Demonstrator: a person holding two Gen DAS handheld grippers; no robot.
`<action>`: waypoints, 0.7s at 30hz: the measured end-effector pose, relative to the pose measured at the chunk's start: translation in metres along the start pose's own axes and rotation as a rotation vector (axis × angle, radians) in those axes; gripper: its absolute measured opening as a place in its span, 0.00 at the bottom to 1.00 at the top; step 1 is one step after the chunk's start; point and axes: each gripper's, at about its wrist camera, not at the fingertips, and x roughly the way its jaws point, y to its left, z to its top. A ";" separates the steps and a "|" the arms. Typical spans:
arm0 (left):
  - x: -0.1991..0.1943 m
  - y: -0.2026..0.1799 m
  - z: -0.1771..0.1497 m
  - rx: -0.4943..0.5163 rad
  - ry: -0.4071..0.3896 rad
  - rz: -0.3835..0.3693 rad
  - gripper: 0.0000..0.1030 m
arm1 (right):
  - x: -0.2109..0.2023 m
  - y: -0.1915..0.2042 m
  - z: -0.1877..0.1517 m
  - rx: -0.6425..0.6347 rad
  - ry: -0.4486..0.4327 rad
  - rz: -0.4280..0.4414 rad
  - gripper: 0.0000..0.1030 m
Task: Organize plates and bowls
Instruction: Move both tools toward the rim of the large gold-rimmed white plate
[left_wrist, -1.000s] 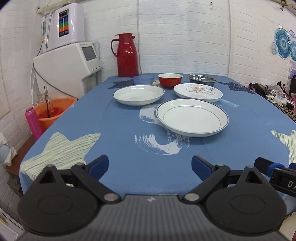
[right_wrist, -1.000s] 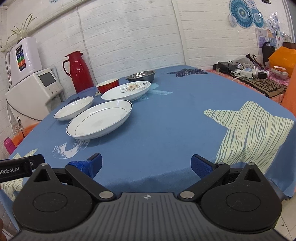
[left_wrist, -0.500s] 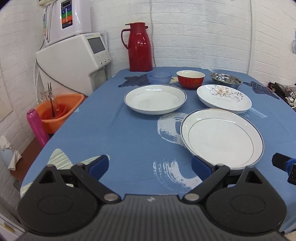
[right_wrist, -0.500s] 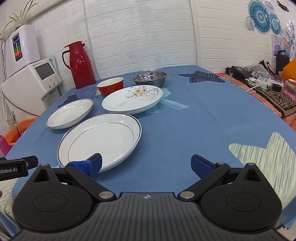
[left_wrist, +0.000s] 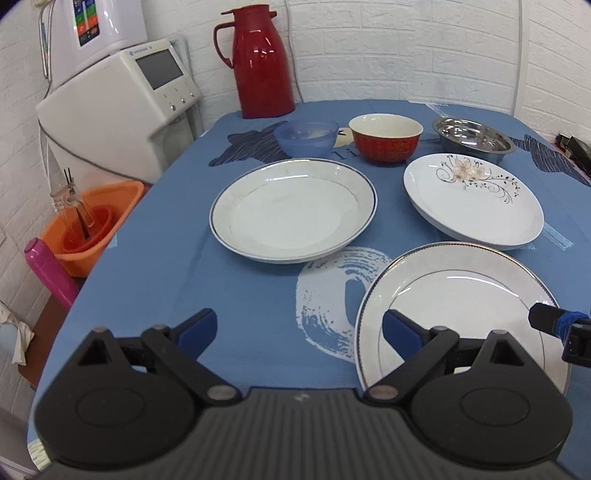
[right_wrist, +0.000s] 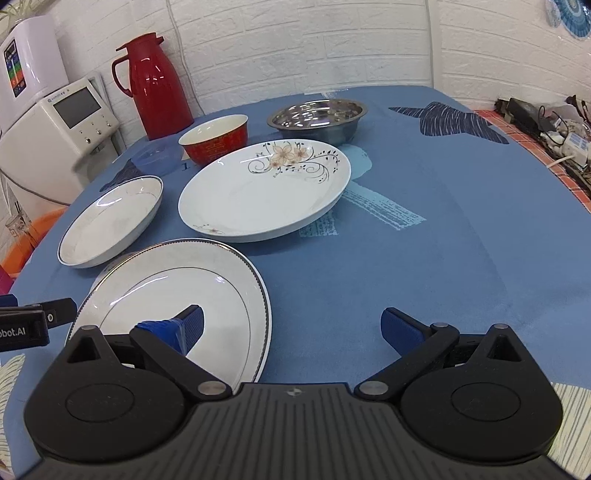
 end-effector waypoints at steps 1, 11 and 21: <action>0.000 0.001 -0.002 0.000 0.007 -0.016 0.92 | 0.002 0.001 0.000 -0.006 0.009 0.001 0.87; 0.018 0.002 -0.018 -0.007 0.034 -0.173 0.92 | 0.017 0.015 -0.004 -0.054 0.001 -0.009 0.87; 0.036 0.003 -0.022 0.027 0.052 -0.224 0.90 | 0.022 0.029 -0.012 -0.120 -0.027 -0.045 0.89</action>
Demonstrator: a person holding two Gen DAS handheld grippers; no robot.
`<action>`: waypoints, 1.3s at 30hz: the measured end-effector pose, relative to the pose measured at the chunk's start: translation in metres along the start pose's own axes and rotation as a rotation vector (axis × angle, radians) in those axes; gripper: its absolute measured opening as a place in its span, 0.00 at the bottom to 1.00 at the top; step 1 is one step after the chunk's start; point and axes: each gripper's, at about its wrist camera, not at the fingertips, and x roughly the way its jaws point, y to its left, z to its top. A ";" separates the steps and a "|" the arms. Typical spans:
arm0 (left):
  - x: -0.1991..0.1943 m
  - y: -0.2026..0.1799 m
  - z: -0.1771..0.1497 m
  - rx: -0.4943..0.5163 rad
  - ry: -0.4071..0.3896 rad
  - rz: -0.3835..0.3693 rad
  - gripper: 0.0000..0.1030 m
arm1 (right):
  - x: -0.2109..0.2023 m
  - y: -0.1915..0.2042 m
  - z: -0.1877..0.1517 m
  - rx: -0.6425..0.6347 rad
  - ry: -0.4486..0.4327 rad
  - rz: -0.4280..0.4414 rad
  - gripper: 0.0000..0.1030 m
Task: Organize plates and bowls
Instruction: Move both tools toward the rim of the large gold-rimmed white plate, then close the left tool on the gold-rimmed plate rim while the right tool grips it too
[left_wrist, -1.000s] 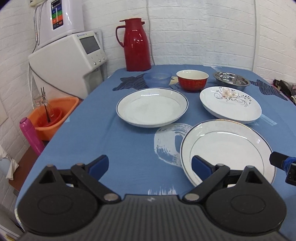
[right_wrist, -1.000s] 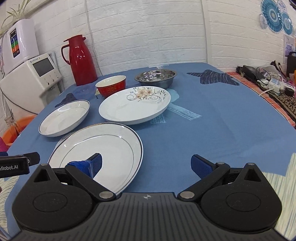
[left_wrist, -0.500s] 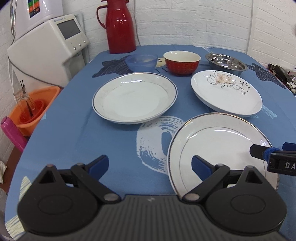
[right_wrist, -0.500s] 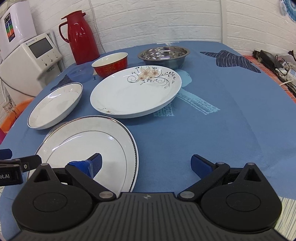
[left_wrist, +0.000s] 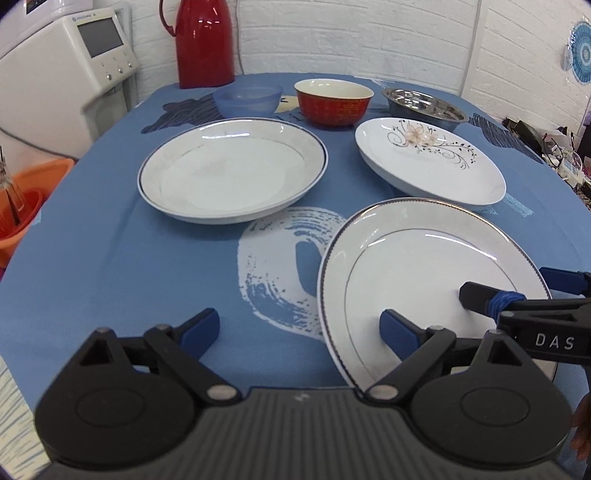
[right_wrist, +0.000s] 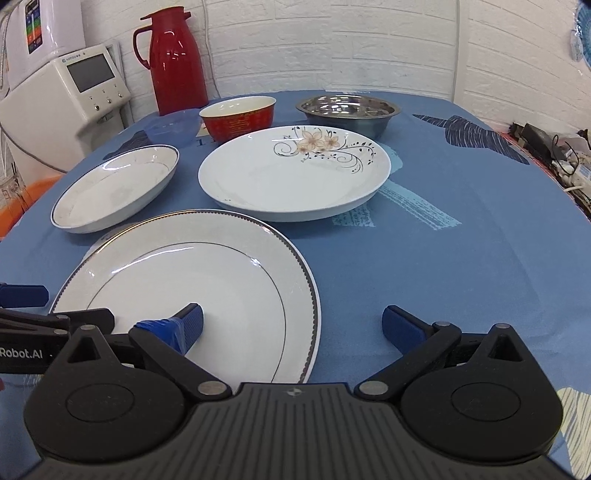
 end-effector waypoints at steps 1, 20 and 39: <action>0.000 0.000 -0.001 -0.005 -0.002 -0.003 0.90 | -0.001 -0.001 -0.003 -0.010 -0.013 0.010 0.89; -0.003 -0.001 -0.001 0.012 -0.004 -0.066 0.78 | -0.002 0.003 -0.002 -0.054 0.020 0.058 0.89; -0.011 0.013 0.004 -0.001 0.014 -0.161 0.20 | -0.019 0.006 -0.005 -0.055 0.018 0.151 0.13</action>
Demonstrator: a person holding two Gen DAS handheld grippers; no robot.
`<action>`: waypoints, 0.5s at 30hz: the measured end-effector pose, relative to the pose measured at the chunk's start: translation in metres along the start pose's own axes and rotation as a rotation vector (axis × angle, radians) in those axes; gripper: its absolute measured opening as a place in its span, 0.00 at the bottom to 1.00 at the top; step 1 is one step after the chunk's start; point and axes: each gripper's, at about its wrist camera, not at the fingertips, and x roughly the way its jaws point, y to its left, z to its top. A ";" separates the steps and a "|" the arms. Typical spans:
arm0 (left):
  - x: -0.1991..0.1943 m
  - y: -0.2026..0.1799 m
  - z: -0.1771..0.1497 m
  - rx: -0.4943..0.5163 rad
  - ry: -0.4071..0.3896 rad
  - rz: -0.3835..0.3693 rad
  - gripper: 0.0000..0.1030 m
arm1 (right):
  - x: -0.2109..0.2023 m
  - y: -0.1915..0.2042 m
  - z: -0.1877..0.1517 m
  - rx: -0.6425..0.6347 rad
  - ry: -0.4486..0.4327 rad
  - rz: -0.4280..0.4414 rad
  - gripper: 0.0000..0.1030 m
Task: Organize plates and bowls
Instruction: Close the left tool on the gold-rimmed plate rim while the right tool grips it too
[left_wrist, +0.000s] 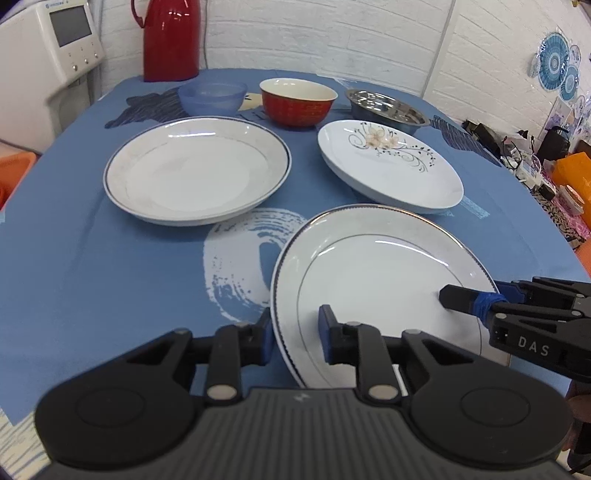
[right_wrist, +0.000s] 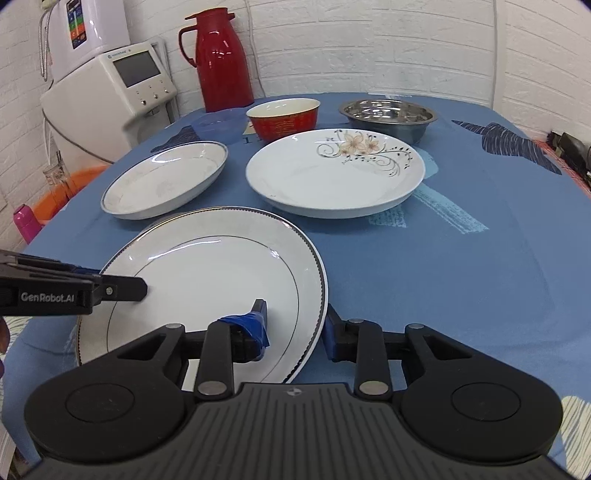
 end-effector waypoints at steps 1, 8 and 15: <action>-0.002 0.004 -0.001 -0.008 -0.001 0.004 0.20 | -0.001 0.005 -0.002 -0.013 0.000 0.007 0.13; -0.011 0.020 -0.008 -0.007 0.013 -0.019 0.20 | 0.008 0.019 0.018 -0.041 0.135 0.025 0.24; -0.012 0.019 -0.011 0.007 -0.004 -0.020 0.23 | 0.017 0.025 0.029 -0.022 0.259 -0.021 0.41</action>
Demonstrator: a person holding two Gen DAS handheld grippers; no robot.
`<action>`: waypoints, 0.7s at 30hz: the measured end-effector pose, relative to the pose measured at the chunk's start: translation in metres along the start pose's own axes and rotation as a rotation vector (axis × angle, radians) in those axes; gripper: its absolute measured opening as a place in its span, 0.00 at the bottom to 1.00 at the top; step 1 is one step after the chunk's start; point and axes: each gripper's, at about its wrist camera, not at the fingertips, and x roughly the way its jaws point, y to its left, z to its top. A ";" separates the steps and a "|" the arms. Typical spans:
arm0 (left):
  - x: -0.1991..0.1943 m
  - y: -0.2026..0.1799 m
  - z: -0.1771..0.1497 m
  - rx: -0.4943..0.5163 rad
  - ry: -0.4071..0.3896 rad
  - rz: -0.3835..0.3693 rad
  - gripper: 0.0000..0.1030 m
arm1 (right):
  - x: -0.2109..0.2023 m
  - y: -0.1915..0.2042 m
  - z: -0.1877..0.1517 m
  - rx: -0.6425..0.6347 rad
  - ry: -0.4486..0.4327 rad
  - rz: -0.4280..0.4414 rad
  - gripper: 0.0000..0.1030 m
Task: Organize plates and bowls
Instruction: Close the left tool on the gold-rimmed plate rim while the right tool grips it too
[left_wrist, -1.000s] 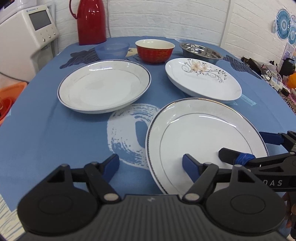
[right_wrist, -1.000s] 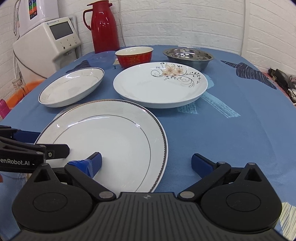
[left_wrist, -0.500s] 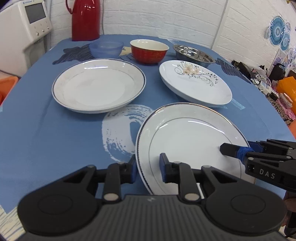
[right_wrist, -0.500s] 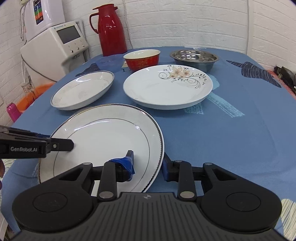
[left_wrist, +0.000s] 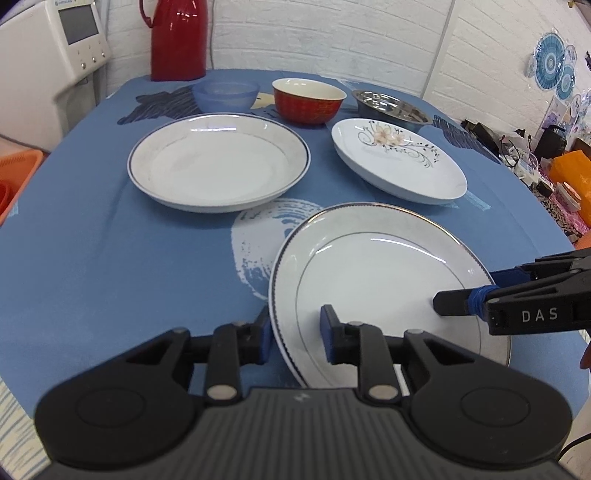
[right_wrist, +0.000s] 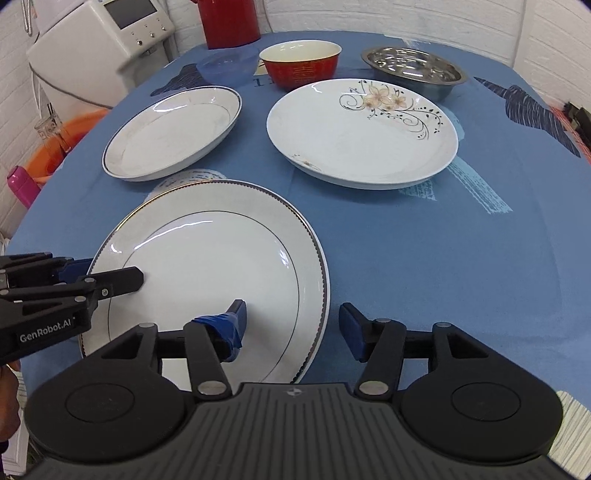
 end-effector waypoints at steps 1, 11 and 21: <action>0.000 0.000 0.000 0.002 0.001 -0.003 0.23 | 0.001 0.002 -0.001 -0.010 0.003 0.018 0.42; -0.025 0.024 -0.005 -0.016 0.000 0.011 0.13 | -0.011 0.030 -0.022 0.034 -0.066 0.102 0.26; -0.062 0.078 -0.014 -0.055 -0.009 0.148 0.13 | 0.003 0.085 -0.019 -0.033 -0.057 0.232 0.27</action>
